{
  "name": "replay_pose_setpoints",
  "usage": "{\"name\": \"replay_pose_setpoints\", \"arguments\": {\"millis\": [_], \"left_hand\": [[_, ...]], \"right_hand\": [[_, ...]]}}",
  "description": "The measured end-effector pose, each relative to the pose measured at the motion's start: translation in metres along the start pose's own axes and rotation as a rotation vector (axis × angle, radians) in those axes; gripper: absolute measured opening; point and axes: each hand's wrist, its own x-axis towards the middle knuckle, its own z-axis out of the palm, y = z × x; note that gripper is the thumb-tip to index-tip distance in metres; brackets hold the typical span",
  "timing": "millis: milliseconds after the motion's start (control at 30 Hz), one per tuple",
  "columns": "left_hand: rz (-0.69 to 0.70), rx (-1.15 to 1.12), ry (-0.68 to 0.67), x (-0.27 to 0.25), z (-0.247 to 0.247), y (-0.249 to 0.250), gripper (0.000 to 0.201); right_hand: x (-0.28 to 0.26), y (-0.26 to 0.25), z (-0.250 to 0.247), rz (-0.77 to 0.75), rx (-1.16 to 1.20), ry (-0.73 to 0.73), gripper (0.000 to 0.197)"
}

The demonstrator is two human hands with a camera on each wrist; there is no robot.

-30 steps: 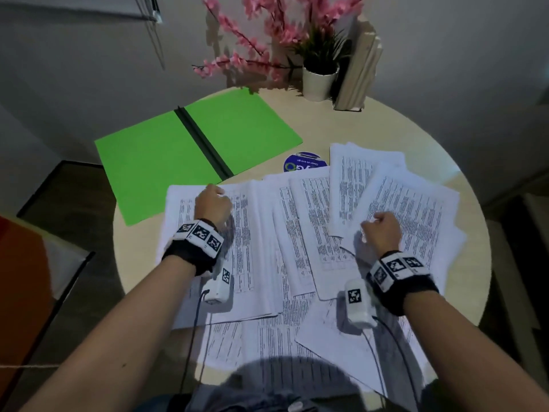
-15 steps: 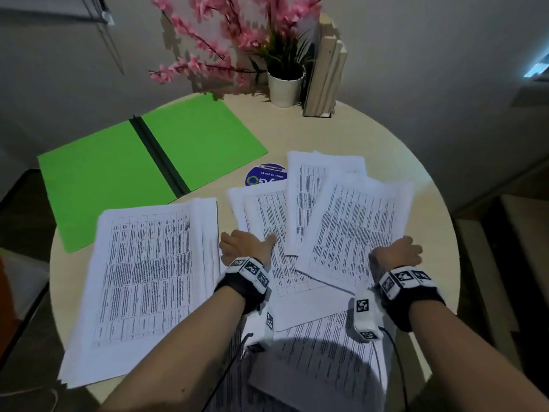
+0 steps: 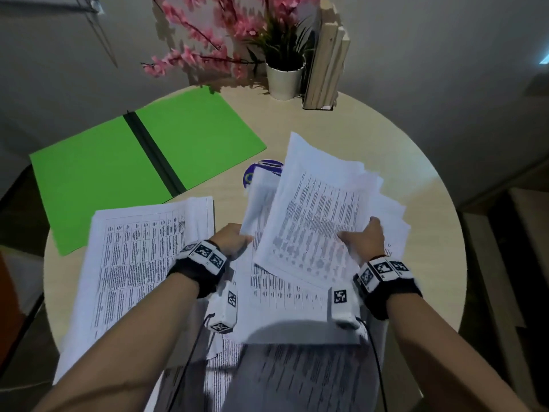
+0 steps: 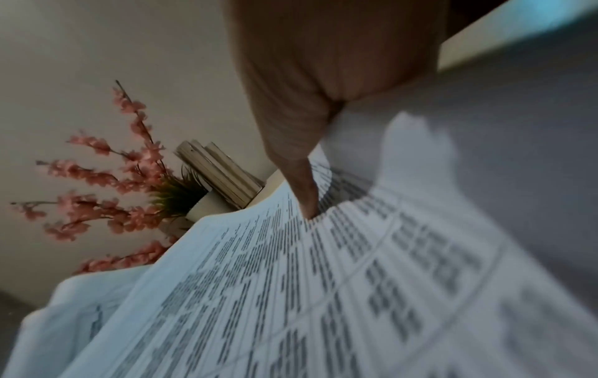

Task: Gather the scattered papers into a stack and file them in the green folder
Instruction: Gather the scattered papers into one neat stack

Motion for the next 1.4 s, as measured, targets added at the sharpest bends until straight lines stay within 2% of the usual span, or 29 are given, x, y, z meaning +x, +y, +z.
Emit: {"name": "replay_pose_setpoints", "arguments": {"millis": [67,133,167,200,233,300,333,367,433,500,600,667,700,800,833,900,933,1000,1067,1133,1200,1233,1300,1367,1400], "left_hand": [[0.014,-0.022,0.037,-0.001,0.000,-0.003,0.031],[-0.004,-0.139,0.202,-0.001,-0.001,-0.003,0.021],[-0.017,-0.216,0.258,0.002,-0.002,-0.001,0.022],[-0.027,-0.299,0.283,0.004,-0.002,0.001,0.029],[-0.066,-0.365,0.269,0.002,0.000,0.005,0.046],[-0.136,-0.420,0.163,-0.003,0.006,0.008,0.079],[-0.111,-0.395,0.123,-0.005,0.010,0.006,0.086],[-0.067,-0.333,0.112,-0.009,0.013,0.003,0.082],[0.017,-0.177,0.196,-0.014,0.014,0.000,0.052],[0.090,-0.140,0.298,-0.022,0.009,0.007,0.039],[0.225,-0.233,0.450,-0.045,-0.013,0.036,0.036],[0.332,-0.333,0.585,-0.062,-0.036,0.054,0.034],[0.388,-0.388,0.648,-0.071,-0.048,0.062,0.033],[0.478,-0.486,0.736,-0.086,-0.070,0.071,0.034],[0.479,-0.461,0.725,-0.088,-0.070,0.070,0.033],[0.433,-0.352,0.667,-0.086,-0.060,0.062,0.034],[0.387,-0.291,0.624,-0.082,-0.052,0.056,0.035],[0.280,-0.166,0.507,-0.072,-0.031,0.041,0.036],[0.191,-0.023,0.362,-0.061,-0.006,0.026,0.039],[0.160,0.123,0.227,-0.051,0.017,0.016,0.038],[0.155,0.162,0.139,-0.043,0.038,0.010,0.029],[0.153,0.153,0.109,-0.040,0.046,0.009,0.024],[0.168,0.123,0.107,-0.030,0.060,0.006,0.024],[0.191,0.168,0.092,-0.026,0.066,0.007,0.032],[0.197,0.194,0.063,-0.022,0.067,0.005,0.042]], "right_hand": [[-0.007,-0.006,0.007,-0.005,-0.054,-0.073,0.058],[-0.016,-0.006,0.011,-0.062,-0.097,-0.152,0.015],[-0.020,-0.003,0.013,-0.078,-0.087,-0.188,0.007],[-0.026,0.001,0.016,-0.074,-0.071,-0.235,0.006],[-0.031,0.005,0.019,-0.065,-0.053,-0.286,0.007],[-0.048,0.009,0.029,-0.085,-0.036,-0.368,0.011],[-0.055,0.011,0.035,-0.110,-0.033,-0.397,0.022],[-0.062,0.014,0.041,-0.144,-0.050,-0.404,0.040],[-0.070,0.019,0.046,-0.191,-0.128,-0.337,0.069],[-0.074,0.023,0.040,-0.191,-0.177,-0.279,0.081],[-0.072,0.036,0.025,-0.222,-0.371,-0.353,0.095],[-0.069,0.042,0.019,-0.248,-0.417,-0.400,0.094],[-0.070,0.041,0.016,-0.262,-0.373,-0.402,0.084],[-0.056,0.051,0.012,-0.268,-0.262,-0.228,0.059],[-0.053,0.054,0.007,-0.207,-0.246,-0.155,0.054],[-0.057,0.057,-0.006,-0.047,-0.256,0.040,0.028],[-0.060,0.062,-0.012,0.046,-0.258,0.113,0.029],[-0.066,0.070,-0.021,0.191,-0.246,0.159,0.053],[-0.068,0.074,-0.027,0.242,-0.149,0.174,0.062],[-0.065,0.075,-0.026,0.251,0.066,0.093,0.075],[-0.056,0.087,-0.019,0.274,0.281,0.010,0.103],[-0.048,0.096,-0.014,0.274,0.363,-0.015,0.110],[-0.055,0.091,-0.007,0.226,0.390,-0.077,0.099],[-0.066,0.078,-0.003,0.156,0.272,-0.088,0.070],[-0.069,0.075,-0.002,0.125,0.188,-0.068,0.047]]}}
